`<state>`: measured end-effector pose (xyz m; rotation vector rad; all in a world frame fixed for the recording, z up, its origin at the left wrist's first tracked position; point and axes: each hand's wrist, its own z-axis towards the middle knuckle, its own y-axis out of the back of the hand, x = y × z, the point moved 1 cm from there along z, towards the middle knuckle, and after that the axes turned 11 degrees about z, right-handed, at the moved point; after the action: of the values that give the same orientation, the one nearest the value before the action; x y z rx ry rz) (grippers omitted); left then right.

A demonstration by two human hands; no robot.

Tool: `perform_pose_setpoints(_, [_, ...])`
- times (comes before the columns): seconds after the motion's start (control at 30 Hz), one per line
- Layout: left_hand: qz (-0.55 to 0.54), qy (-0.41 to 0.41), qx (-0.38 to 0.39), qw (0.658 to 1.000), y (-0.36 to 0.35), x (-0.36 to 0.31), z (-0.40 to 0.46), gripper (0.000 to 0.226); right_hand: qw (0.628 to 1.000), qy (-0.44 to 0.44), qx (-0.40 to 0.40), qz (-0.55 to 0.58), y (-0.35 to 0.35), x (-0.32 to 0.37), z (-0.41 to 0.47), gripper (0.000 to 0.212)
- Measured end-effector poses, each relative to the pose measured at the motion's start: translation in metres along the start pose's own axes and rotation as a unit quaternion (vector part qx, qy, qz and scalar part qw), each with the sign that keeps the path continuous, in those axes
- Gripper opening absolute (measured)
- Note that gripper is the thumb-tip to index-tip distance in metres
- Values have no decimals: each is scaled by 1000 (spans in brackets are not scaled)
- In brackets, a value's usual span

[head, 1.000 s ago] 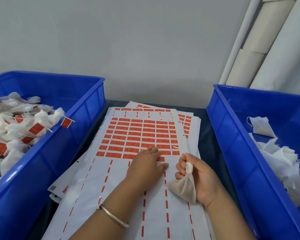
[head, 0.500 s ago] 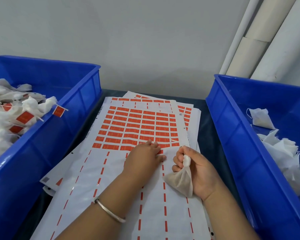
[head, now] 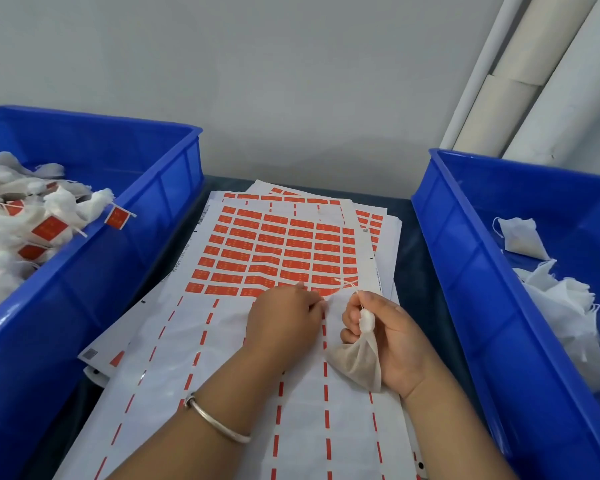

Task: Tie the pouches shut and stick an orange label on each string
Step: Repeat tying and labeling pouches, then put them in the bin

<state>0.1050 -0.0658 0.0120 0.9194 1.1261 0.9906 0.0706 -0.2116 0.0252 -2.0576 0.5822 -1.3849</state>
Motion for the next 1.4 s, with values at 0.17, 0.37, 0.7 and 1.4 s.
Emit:
perform_pose_setpoints(0.17, [-43,49,-2,998,-1,1,3,26,1000,-1,-4,-24,1,0,0,37])
perform_pose_setpoints(0.37, [-79,60,-11,995,-2,2,4,25,999,-1,-7,-34,2,0,-1,40])
perform_pose_setpoints(0.7, [-61,47,-12,997,-2,0,6,24,999,2,-14,-48,-5,2,-6,29])
perform_pose_setpoints(1.4, [-545,171,42,820,44,-11,-8,36,943,204,-26,-261,-35,-2,-22,16])
